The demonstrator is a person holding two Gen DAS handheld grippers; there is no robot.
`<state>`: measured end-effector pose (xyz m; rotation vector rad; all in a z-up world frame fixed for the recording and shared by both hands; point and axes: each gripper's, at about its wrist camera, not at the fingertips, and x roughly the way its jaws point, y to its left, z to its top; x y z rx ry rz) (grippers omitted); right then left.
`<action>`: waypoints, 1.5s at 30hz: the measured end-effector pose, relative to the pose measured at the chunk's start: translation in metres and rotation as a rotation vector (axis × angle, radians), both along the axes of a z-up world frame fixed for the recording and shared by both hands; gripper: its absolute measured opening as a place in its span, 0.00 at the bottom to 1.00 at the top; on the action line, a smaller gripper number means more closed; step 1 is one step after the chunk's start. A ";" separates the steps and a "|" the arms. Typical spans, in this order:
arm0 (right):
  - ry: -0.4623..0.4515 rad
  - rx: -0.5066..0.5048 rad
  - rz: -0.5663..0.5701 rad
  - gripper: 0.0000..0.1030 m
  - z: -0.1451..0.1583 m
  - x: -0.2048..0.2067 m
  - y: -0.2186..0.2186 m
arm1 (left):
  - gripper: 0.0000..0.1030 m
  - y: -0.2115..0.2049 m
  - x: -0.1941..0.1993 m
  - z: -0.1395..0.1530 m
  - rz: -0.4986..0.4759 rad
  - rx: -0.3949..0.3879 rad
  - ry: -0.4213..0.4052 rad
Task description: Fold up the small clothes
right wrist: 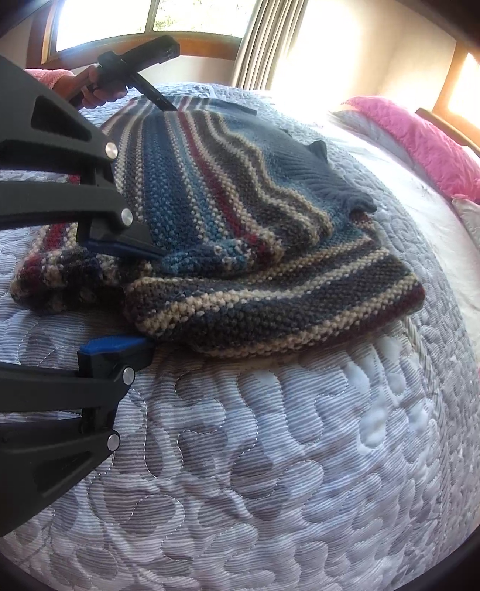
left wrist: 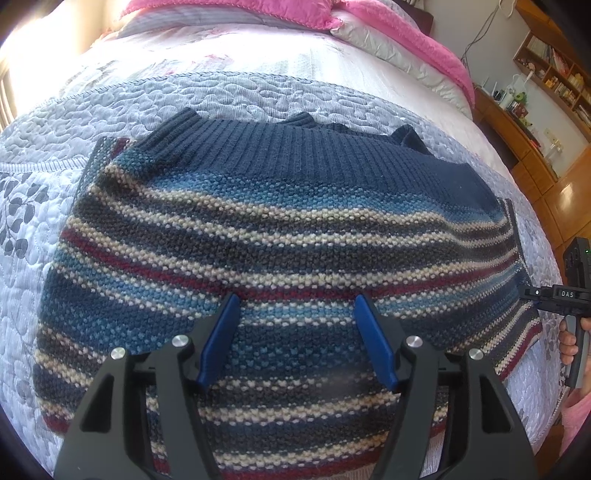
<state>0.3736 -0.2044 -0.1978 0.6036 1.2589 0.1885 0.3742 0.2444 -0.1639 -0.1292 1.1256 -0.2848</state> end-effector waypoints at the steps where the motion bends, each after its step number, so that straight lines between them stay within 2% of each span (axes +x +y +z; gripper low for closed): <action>1: -0.003 0.000 -0.003 0.34 -0.002 0.000 0.000 | 0.64 -0.001 0.000 -0.001 -0.002 0.004 -0.003; 5: 0.005 -0.016 -0.019 0.34 -0.002 0.000 0.000 | 0.65 -0.007 0.000 -0.004 -0.009 0.031 -0.019; 9: 0.059 -0.087 -0.035 0.33 0.006 0.007 0.011 | 0.64 -0.005 0.003 0.000 -0.005 0.025 0.013; 11: 0.060 -0.116 -0.043 0.31 0.020 0.009 0.018 | 0.63 0.003 0.002 0.009 0.010 0.003 0.036; 13: 0.006 -0.088 -0.031 0.29 0.045 0.008 0.027 | 0.63 0.016 -0.006 0.024 0.032 -0.020 0.022; 18: -0.113 -0.047 0.086 0.29 0.112 0.017 0.084 | 0.63 0.057 -0.019 0.053 0.064 -0.024 -0.047; 24: -0.160 -0.046 0.241 0.29 0.147 0.043 0.179 | 0.63 0.101 -0.025 0.060 0.144 -0.105 -0.034; 27: -0.156 -0.062 0.305 0.29 0.146 0.054 0.224 | 0.63 0.109 -0.030 0.059 0.152 -0.120 -0.033; 31: -0.108 -0.121 0.370 0.29 0.121 0.070 0.269 | 0.63 0.110 -0.035 0.059 0.136 -0.139 -0.036; 38: -0.046 -0.208 0.407 0.31 0.071 0.071 0.292 | 0.63 0.106 -0.038 0.059 0.119 -0.167 -0.034; 41: -0.045 -0.201 0.416 0.36 0.059 0.071 0.298 | 0.63 0.103 -0.037 0.059 0.123 -0.181 -0.028; 42: -0.054 -0.195 0.419 0.41 0.058 0.070 0.300 | 0.63 0.102 -0.037 0.059 0.126 -0.189 -0.023; 43: -0.064 -0.182 0.427 0.50 0.060 0.069 0.299 | 0.63 0.101 -0.036 0.059 0.129 -0.200 -0.018; 45: -0.079 -0.159 0.443 0.56 0.067 0.066 0.303 | 0.63 0.099 -0.036 0.059 0.132 -0.223 -0.004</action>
